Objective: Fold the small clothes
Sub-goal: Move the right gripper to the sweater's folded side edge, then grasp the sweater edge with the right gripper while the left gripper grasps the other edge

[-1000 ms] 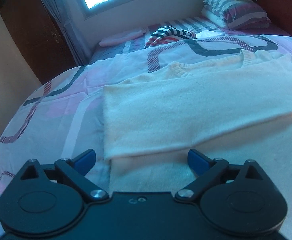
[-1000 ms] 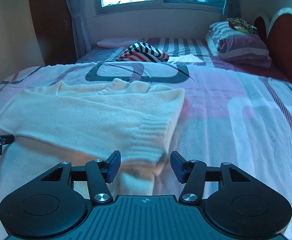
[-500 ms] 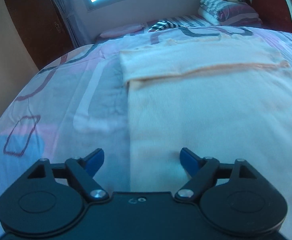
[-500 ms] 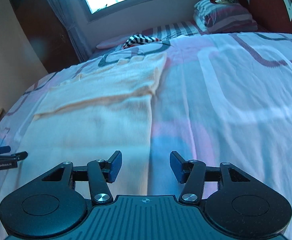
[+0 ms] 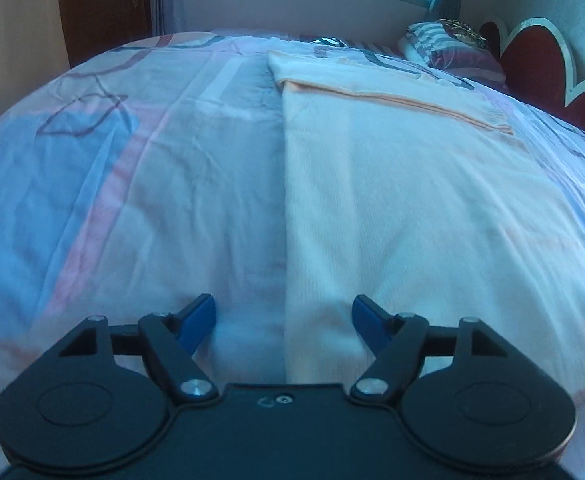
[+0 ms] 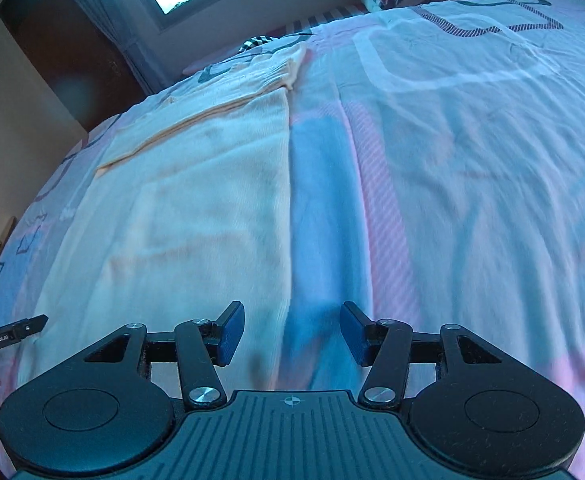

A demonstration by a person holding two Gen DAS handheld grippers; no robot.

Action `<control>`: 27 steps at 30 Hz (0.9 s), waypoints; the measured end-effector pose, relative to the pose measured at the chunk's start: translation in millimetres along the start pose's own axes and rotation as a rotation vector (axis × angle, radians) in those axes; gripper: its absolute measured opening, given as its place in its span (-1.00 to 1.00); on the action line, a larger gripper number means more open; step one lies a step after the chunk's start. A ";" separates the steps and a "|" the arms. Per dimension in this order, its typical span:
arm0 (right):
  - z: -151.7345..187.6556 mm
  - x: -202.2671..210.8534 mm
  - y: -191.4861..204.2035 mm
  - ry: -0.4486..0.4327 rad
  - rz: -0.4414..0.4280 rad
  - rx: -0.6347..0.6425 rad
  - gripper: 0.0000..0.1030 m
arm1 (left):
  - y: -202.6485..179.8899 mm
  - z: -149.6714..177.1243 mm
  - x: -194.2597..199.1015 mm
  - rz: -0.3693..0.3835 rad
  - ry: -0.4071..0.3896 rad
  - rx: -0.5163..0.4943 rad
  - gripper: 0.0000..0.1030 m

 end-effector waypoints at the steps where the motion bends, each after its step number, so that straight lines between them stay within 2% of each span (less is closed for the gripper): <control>1: 4.8 2.3 1.5 0.001 -0.004 -0.005 0.04 | 2.2 5.1 4.5 0.012 0.007 0.004 0.40; 6: 27.1 13.7 0.3 -0.012 -0.053 -0.070 0.04 | 12.1 27.6 20.8 0.098 0.026 0.054 0.32; 8: 33.2 18.7 -0.2 -0.014 -0.083 -0.101 0.04 | 15.2 32.7 26.2 0.157 0.026 0.085 0.27; 9: 35.2 20.6 -0.3 -0.012 -0.102 -0.114 0.04 | 17.4 33.8 27.6 0.186 0.024 0.106 0.21; 10: 36.7 21.8 -0.3 -0.013 -0.116 -0.124 -0.01 | 20.3 34.3 27.5 0.225 0.024 0.128 0.01; 11: 36.1 22.2 -0.7 -0.010 -0.126 -0.136 -0.21 | 25.4 33.8 25.1 0.269 0.024 0.168 -0.15; 13: 35.7 21.6 -4.0 -0.010 -0.137 -0.165 -0.31 | 34.8 31.3 16.6 0.333 0.020 0.244 -0.16; 15: 34.0 18.6 -8.1 -0.012 -0.166 -0.197 -0.31 | 40.1 26.7 7.8 0.373 0.022 0.294 -0.14; 17: 30.5 13.4 -8.5 0.002 -0.206 -0.205 -0.31 | 41.2 22.0 2.5 0.411 0.038 0.306 -0.07; 20: 26.0 7.5 -5.8 0.020 -0.218 -0.192 -0.35 | 40.4 19.8 -1.0 0.475 0.070 0.311 -0.08; 21: 25.1 6.8 -4.6 0.024 -0.225 -0.185 -0.43 | 39.3 21.9 -1.1 0.498 0.076 0.311 -0.08; 22: 25.3 4.6 -3.7 0.036 -0.231 -0.177 -0.71 | 37.1 24.5 -1.1 0.509 0.080 0.300 -0.13; 23: 26.7 1.7 -3.4 0.056 -0.228 -0.172 -0.88 | 34.0 28.0 -0.3 0.506 0.079 0.281 -0.23; 24: 27.4 1.1 -2.6 0.060 -0.217 -0.161 -0.90 | 32.1 29.6 0.5 0.496 0.073 0.262 -0.34; 25: 28.3 2.6 -1.2 0.052 -0.212 -0.140 -0.94 | 31.1 30.6 0.7 0.490 0.071 0.247 -0.92; 27: 25.7 11.8 0.5 0.014 -0.207 -0.122 -0.95 | 31.8 29.9 6.7 0.479 0.031 0.240 -0.96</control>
Point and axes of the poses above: each gripper's, at about its wrist camera, not at the fingertips, and x roughly against the way its jaws point, y to its left, z to its underside, the point moved 2 cm from there along -x, roughly the way its jaws point, and after that the axes turned 4 degrees about y, right-handed, at the moved point
